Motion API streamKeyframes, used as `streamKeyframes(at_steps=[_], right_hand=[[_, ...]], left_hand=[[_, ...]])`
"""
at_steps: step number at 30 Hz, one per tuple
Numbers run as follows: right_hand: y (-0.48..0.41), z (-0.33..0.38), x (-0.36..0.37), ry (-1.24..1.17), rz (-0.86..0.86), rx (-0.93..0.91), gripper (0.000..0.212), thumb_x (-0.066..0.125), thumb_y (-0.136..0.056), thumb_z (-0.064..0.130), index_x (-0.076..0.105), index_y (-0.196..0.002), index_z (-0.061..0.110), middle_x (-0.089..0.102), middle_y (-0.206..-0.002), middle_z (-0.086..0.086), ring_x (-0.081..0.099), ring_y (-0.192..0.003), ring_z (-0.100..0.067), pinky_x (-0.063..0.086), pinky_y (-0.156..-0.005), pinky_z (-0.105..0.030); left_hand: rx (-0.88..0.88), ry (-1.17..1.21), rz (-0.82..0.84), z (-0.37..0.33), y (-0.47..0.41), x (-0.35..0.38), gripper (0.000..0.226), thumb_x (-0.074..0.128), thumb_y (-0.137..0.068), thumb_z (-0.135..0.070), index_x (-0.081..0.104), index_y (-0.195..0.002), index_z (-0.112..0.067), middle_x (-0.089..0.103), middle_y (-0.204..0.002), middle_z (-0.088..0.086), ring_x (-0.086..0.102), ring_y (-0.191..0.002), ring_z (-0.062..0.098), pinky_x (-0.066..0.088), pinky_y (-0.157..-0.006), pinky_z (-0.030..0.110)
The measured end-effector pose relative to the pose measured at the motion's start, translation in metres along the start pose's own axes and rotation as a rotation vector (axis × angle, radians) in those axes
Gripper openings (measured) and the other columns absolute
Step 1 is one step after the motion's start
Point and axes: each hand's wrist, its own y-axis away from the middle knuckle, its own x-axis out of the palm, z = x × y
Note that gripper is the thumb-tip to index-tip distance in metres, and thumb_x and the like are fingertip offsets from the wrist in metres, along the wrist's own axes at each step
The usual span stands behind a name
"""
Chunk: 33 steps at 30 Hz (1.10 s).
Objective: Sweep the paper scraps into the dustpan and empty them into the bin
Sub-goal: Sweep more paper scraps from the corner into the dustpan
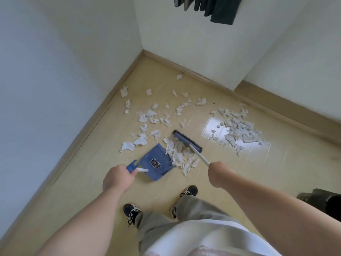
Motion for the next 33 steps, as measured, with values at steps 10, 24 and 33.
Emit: streamKeyframes(at_steps=[10, 24, 33], right_hand=[[0.030, 0.009, 0.005, 0.303, -0.042, -0.103, 0.038, 0.049, -0.099, 0.010, 0.054, -0.137, 0.007, 0.052, -0.089, -0.001, 0.056, -0.076, -0.022, 0.055, -0.064, -0.028], [0.107, 0.005, 0.058, 0.059, -0.060, 0.159, 0.040, 0.039, -0.098, 0.007, 0.055, -0.134, 0.013, 0.064, -0.110, -0.001, 0.068, -0.093, -0.024, 0.048, -0.063, -0.030], [0.114, 0.043, 0.099, -0.422, 0.045, 0.453, 0.032, 0.044, -0.097, 0.009, 0.055, -0.127, 0.007, 0.050, -0.079, -0.002, 0.055, -0.059, -0.015, 0.047, -0.047, -0.025]], left_hand=[[0.054, 0.011, 0.010, -0.002, -0.017, -0.004, 0.039, 0.061, -0.091, -0.055, 0.061, -0.073, -0.020, 0.062, -0.069, 0.000, 0.061, -0.064, 0.025, 0.041, -0.051, 0.027], [0.225, -0.123, 0.074, 0.040, -0.032, -0.030, 0.043, 0.061, -0.089, -0.058, 0.061, -0.069, -0.021, 0.064, -0.067, -0.001, 0.062, -0.061, 0.019, 0.045, -0.054, 0.025], [0.498, -0.437, 0.127, 0.048, -0.053, -0.042, 0.053, 0.051, -0.089, -0.071, 0.063, -0.077, -0.020, 0.061, -0.067, -0.003, 0.061, -0.063, 0.019, 0.042, -0.053, 0.026]])
